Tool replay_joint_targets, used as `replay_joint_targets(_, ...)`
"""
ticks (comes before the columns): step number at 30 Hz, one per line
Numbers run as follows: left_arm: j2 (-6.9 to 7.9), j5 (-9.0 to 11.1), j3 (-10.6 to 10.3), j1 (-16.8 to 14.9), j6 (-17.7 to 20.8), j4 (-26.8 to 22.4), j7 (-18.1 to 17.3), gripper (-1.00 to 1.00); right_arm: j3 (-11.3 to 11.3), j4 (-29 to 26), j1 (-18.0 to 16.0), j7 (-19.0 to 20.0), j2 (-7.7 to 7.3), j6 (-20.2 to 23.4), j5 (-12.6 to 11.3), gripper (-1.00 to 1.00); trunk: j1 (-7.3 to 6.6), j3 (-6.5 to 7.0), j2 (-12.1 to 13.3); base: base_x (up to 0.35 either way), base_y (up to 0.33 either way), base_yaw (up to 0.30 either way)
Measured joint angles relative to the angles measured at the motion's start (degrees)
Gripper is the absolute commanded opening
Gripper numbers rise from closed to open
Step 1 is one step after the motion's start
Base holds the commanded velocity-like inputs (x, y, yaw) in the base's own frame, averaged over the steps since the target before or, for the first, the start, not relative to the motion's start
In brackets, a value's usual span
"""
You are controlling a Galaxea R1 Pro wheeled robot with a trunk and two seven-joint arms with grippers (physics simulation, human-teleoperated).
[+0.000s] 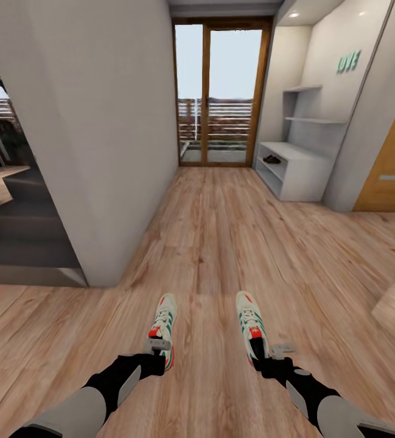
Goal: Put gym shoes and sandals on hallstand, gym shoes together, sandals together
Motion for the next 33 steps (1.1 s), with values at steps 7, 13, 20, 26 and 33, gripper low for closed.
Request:
replay_joint_targets(7, 0.0, 0.0, 0.0, 0.0, 0.0, 0.0, 0.0, -1.0, 0.0, 0.0, 0.0, 0.0, 0.0, 0.0, 0.0, -1.0, 0.0, -0.26, 0.0, 0.35, 0.0, -0.001)
replay_joint_targets(13, -0.01, 0.0, 0.0, 0.0, 0.0, 0.0, 0.0, -1.0, 0.0, 0.0, 0.0, 0.0, 0.0, 0.0, 0.0, -1.0, 0.0, -0.33, 0.0, 0.347, -0.062, 0.0)
replay_joint_targets(20, 0.0, -0.1, 0.1, 0.0, 0.0, 0.0, 0.0, -1.0, 0.0, 0.0, 0.0, 0.0, -0.05, 0.0, 0.0, -1.0, 0.0, -0.34, 0.0, 0.334, -0.134, 0.0)
replay_joint_targets(26, 0.21, -0.1, 4.2, 0.0, -0.1, -0.1, 0.0, -1.0, 0.0, 0.0, 0.0, 0.0, -0.08, 0.0, 0.1, -1.0, 0.0, -0.34, 0.0, 0.329, -0.16, 0.0)
replay_joint_targets(33, 0.5, -0.2, 10.9, 0.0, -0.3, -0.1, 0.0, -1.0, 0.0, 0.0, 0.0, -0.1, -0.03, 0.0, 0.2, -1.0, 0.0, -0.34, 0.0, 0.329, -0.175, 0.0)
